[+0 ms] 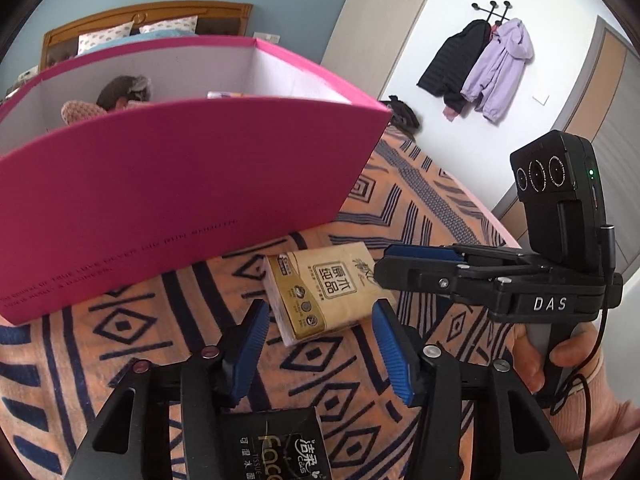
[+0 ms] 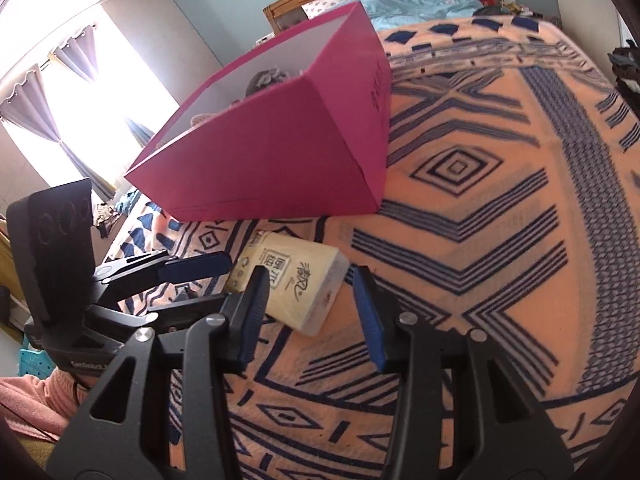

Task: Organize objects
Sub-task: 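Move both grippers out of the box to the small beige paper box, then close both grippers on the beige paper tissue pack and lift it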

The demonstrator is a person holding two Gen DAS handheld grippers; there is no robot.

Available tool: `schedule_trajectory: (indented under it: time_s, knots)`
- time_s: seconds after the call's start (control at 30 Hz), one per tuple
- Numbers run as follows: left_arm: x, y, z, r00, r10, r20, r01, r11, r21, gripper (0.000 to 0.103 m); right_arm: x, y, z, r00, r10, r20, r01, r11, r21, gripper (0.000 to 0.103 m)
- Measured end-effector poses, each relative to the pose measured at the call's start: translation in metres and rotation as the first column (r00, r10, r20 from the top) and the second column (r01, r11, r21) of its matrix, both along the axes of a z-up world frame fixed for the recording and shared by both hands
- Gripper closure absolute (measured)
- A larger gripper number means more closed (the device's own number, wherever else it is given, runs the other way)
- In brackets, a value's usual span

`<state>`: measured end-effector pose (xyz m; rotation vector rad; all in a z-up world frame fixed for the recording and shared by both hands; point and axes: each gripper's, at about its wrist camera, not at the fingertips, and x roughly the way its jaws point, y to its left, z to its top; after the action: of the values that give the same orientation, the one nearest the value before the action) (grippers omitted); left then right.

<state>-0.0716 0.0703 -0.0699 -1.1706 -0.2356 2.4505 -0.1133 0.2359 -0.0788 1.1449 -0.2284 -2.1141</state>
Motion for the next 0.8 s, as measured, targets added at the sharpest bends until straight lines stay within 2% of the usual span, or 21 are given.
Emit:
schedule_trajectory:
  time_s: [0.3,0.37,0.8]
  knots:
    - [-0.009,-0.002,-0.012,0.998,0.012,0.058,-0.013,1.000,0.018,0.053,-0.003,-0.010,-0.009,1.000,-0.001,0.027,0.001,1.000,-0.011,0.057]
    - [-0.009,0.000,-0.012,0.998,-0.002,0.062,0.000,1.000,0.031,0.060,-0.003,-0.012,-0.012,0.999,0.007,0.034,-0.006,1.000,-0.012,0.057]
    - [0.010,0.003,0.005,1.000,-0.010,0.006,0.010,1.000,0.021,0.061,0.014,-0.015,0.001,1.000,0.006,-0.003,-0.007,1.000,-0.007,0.057]
